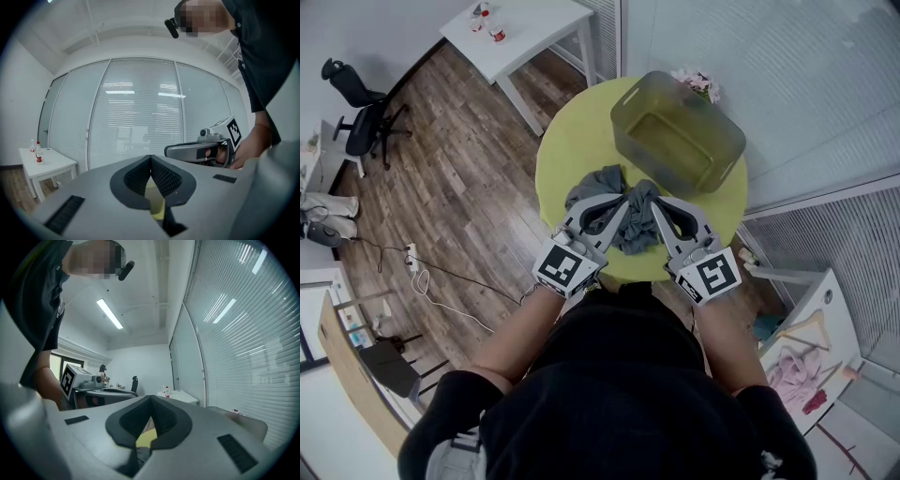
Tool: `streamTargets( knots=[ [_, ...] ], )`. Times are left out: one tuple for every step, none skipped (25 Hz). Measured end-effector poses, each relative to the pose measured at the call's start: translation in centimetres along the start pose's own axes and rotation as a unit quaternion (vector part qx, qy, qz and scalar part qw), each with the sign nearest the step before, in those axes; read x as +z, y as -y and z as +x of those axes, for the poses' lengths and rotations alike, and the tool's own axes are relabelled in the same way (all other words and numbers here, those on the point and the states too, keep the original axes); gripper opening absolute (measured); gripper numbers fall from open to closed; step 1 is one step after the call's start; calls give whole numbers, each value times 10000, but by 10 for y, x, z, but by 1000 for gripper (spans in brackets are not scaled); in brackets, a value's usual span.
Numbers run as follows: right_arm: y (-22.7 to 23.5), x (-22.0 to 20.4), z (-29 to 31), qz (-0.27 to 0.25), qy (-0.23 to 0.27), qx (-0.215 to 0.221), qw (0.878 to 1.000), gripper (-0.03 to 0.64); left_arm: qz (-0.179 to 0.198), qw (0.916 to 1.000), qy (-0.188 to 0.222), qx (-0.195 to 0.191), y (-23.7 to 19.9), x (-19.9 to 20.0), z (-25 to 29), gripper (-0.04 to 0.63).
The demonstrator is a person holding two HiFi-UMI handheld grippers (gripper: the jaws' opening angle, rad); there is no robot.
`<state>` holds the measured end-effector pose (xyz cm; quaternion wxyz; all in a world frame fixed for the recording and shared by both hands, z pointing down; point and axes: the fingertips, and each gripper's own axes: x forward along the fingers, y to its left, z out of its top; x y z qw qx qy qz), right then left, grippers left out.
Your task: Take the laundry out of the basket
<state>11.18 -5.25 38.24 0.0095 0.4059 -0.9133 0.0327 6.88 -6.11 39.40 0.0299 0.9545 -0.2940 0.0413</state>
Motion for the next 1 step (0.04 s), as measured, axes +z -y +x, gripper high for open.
streamTargets(
  knots=[
    [0, -1, -1, -1, -11, -4, 10000, 23, -1, 10000, -8, 16, 0, 1, 0, 9]
  ],
)
